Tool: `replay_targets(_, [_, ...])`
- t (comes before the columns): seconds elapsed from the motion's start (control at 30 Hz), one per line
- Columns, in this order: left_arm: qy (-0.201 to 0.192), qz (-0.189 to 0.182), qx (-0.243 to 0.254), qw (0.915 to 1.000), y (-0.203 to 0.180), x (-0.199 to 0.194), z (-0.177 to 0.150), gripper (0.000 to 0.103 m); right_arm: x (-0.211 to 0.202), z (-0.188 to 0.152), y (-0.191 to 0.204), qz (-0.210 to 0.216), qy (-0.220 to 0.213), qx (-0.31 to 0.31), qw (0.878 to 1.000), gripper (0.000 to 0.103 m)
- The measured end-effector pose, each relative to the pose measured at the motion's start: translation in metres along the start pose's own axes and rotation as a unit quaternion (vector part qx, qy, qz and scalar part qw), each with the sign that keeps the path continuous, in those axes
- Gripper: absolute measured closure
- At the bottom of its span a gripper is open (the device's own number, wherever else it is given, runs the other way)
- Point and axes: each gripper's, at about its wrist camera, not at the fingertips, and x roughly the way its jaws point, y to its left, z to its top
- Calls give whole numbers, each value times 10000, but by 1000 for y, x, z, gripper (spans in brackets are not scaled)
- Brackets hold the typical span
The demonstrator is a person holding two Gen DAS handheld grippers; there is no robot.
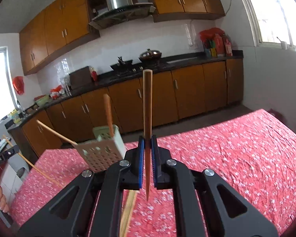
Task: Organize utensils
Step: 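Lift both held chopsticks upright above the utensil holder, then open the left tool over the holder while the right tool releases its chopstick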
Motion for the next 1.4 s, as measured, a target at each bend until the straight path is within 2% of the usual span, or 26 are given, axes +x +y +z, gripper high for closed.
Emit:
replay_targets(0.23, [-476, -255, 208, 9983, -37, -16, 32, 95, -16, 37, 35, 644, -536, -13, 9965, 95])
replay_targets(0.33, [-651, -373, 193, 9970, -51, -16, 45, 95, -18, 49, 49, 787, -787, -77, 9938, 95])
replay_targets(0.53, [-1167, -497, 15, 9919, -78, -9, 83, 95, -5, 68, 67, 778, -1226, -238, 9891, 95])
replay_targets(0.87, [-1758, -164, -472, 9832, -81, 31, 122, 95, 34, 76, 72, 585, -1431, -72, 9880, 95])
replay_targets(0.97, [-1690, -189, -561, 9838, -81, 49, 120, 95, 47, 70, 76, 509, -1357, -145, 9893, 95])
replay_targets(1.17, [-1088, -275, -534, 9922, -81, 91, 103, 94, 68, 52, 80, 465, -933, -255, 9942, 95])
replay_targets(1.3, [-941, -189, -438, 9944, -78, 96, 95, 87, 68, 49, 78, 482, -755, -245, 9957, 94])
replay_targets(1.4, [-958, -151, -392, 9945, -74, 89, 91, 86, 64, 51, 76, 457, -744, -225, 9959, 89])
